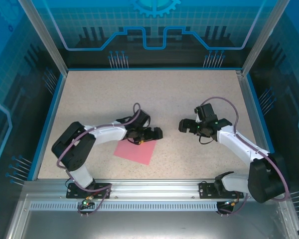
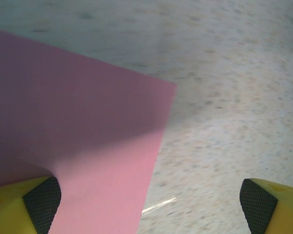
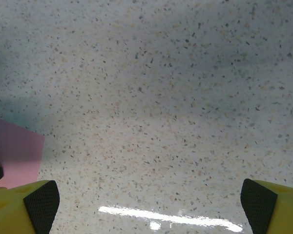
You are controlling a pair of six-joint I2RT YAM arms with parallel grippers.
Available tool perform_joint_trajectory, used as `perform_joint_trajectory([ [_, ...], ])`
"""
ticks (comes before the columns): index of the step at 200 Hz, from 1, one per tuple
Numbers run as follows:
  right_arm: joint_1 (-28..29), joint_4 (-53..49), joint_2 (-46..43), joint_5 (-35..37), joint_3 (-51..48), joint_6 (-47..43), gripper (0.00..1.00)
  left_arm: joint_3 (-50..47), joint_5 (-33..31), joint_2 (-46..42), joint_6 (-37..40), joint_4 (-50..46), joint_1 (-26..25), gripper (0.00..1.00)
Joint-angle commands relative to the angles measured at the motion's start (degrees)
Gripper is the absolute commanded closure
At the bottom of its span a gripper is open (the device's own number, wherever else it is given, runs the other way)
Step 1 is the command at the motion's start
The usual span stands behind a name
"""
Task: Fold a paper plane with a square sheet of paper (pick it up from the middle)
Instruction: Move the square sheet of paper to the center of the table.
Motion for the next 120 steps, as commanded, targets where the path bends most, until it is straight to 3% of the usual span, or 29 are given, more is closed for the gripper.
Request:
perform_joint_trajectory([
  [1,-1.3,-0.1,-1.4,-3.8,-0.1,0.4,0.01,1.9,1.5,2.1,-0.9,-0.3,-2.0,0.02],
  [27,-1.6,0.3,-4.1,-6.6,-0.6,-0.6,0.01,2.4,-1.4,-2.2,0.8,-1.7,-1.9,0.01],
  [67,0.8,7.8,-5.4,-16.7,-1.7,-0.8,0.15,-3.9,-10.5,-16.3,0.5,-4.9,0.3,0.01],
  [120,13.8,6.6,13.8,-17.1,15.2,-1.5,0.26,-17.8,-15.9,-37.2,-3.6,-9.1,11.8,0.02],
])
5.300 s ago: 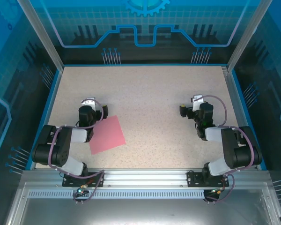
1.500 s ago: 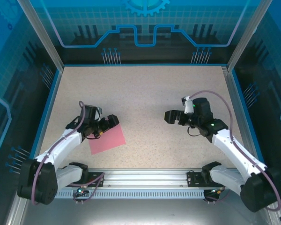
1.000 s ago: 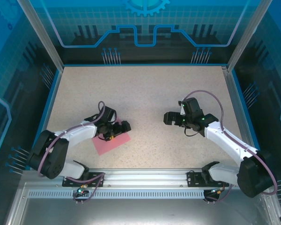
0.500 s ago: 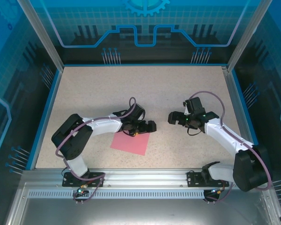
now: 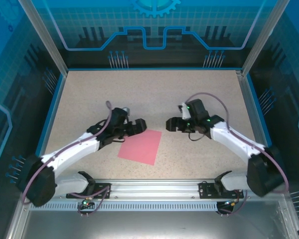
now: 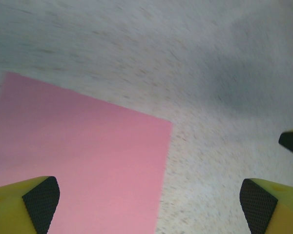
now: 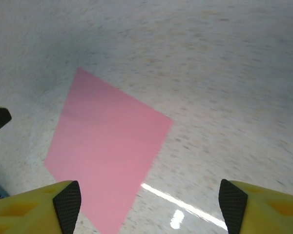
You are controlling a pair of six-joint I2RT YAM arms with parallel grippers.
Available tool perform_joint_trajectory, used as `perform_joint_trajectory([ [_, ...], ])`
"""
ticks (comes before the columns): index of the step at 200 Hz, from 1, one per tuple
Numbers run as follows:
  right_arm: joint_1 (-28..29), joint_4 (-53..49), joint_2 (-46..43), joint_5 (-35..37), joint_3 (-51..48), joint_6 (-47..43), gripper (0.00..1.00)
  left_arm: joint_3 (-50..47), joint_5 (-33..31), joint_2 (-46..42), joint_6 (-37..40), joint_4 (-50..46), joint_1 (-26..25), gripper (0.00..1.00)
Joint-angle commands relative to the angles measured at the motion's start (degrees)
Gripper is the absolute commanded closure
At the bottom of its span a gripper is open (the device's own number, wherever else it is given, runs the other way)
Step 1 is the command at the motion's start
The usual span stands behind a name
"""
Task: Fold a paper plane with a square sheet of paper (pick it up from the middle)
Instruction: Move the square sheet of paper to the center of the table.
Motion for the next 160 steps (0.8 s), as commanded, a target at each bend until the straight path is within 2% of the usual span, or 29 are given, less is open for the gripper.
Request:
perform_joint_trajectory([
  [1,5.2,1.1,8.1,-3.2,8.2,-0.5,0.27,-5.9,-4.5,-6.9,-2.7,-5.2,4.4,0.01],
  [27,10.6,-0.4,18.9,-5.4,17.8,-0.7,0.33,-10.4,-4.1,-14.5,-2.7,-8.5,9.4,0.02],
  [44,13.3,-2.0,24.6,-6.5,23.6,-0.2,0.37,-11.4,-4.3,-17.4,-1.5,-10.9,11.0,0.01],
  [68,17.3,-2.8,29.2,-6.7,26.9,2.4,0.41,-12.0,-4.6,-19.1,-0.4,-13.3,12.4,0.02],
  [115,24.1,1.2,28.5,-4.1,18.6,7.8,0.41,-12.0,-4.2,-19.6,1.3,-13.7,13.9,0.01],
  [160,24.9,2.6,26.8,-3.5,11.0,8.6,0.41,-11.1,-1.8,-18.3,2.5,-12.6,13.9,0.02],
])
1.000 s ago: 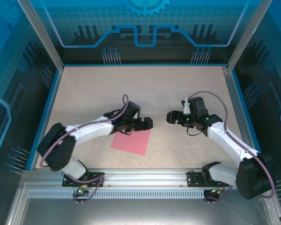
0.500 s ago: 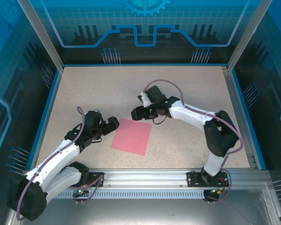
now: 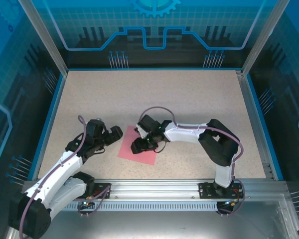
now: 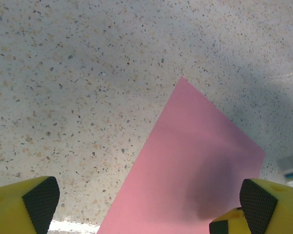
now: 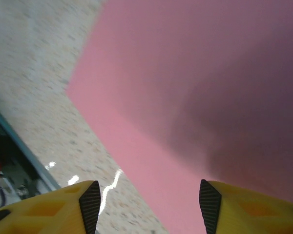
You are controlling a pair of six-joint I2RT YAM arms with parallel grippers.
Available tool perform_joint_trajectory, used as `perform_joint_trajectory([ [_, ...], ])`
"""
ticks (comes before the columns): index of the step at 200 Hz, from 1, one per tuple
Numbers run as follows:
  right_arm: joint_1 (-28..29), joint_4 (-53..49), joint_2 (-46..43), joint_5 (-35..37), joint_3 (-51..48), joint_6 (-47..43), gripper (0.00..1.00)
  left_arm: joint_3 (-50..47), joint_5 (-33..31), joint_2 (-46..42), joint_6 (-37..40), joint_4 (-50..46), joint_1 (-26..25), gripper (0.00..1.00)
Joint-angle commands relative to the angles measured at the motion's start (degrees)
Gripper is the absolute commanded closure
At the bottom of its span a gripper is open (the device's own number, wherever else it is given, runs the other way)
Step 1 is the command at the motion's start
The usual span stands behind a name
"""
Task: Fold a paper plane with a square sheet of paper (pick it up from the middle)
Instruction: Move the square sheet of paper to the center of the table.
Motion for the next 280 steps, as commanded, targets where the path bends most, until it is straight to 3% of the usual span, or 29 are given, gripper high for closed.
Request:
perform_joint_trajectory([
  [1,-0.1,0.9,-2.4,1.1,-3.3,1.6,0.41,0.4,1.8,0.7,2.2,-0.4,0.6,0.02],
  [30,-3.0,0.9,-3.9,2.1,-7.9,0.6,0.40,0.6,5.4,2.0,2.8,0.8,0.6,0.02],
  [105,-18.1,-0.2,-8.6,-0.9,-17.0,-6.7,0.41,1.2,14.6,7.6,3.5,6.1,0.5,0.02],
  [143,-15.5,-3.1,-10.6,-1.6,-8.9,-9.0,0.40,2.5,15.5,10.0,4.1,6.3,0.5,0.02],
  [203,-14.7,-7.7,1.3,2.6,6.5,-9.6,0.41,3.0,15.6,9.0,5.7,3.9,0.5,0.01],
  [280,-20.8,-4.4,5.0,6.4,2.1,-4.9,0.43,2.0,18.2,7.2,6.1,5.9,0.4,0.02],
])
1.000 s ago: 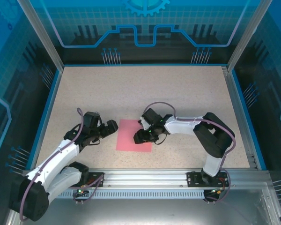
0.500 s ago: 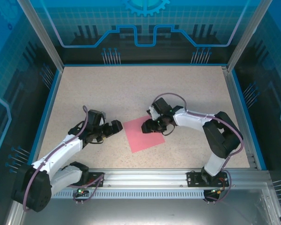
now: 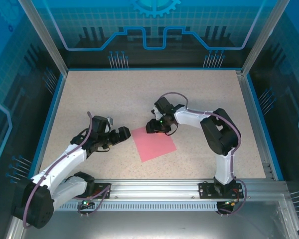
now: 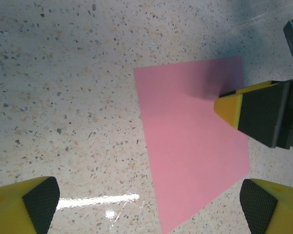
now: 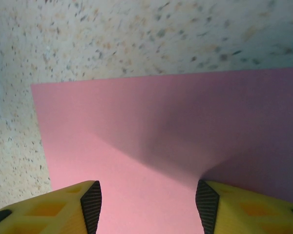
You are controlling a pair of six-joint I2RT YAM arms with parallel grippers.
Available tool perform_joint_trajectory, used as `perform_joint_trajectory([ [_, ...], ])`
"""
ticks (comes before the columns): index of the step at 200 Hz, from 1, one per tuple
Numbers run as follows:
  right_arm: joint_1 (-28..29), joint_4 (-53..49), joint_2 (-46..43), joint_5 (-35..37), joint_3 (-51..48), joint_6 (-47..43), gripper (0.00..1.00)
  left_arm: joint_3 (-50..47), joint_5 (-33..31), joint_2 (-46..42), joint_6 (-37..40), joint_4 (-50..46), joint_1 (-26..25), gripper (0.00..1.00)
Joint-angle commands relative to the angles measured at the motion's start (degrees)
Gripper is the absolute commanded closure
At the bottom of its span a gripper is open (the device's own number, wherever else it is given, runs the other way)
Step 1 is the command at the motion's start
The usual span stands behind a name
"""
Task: Fold a paper plane with a square sheet of paper (pick it up from the middle)
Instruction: Move the square sheet of paper to the center of the table.
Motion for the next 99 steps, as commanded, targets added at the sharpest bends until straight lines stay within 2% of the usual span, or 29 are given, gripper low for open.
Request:
perform_joint_trajectory([
  [1,-3.6,-0.6,-0.1,3.4,-4.2,2.2,0.43,0.6,3.3,-0.5,1.5,1.0,0.4,0.02],
  [49,-9.1,0.8,-3.9,4.9,-10.7,3.3,0.44,1.5,4.6,3.1,0.6,4.3,-0.9,0.01],
  [99,-9.1,9.1,-10.5,9.0,-23.0,17.6,0.50,4.7,2.5,10.5,0.0,6.7,-6.4,0.01],
])
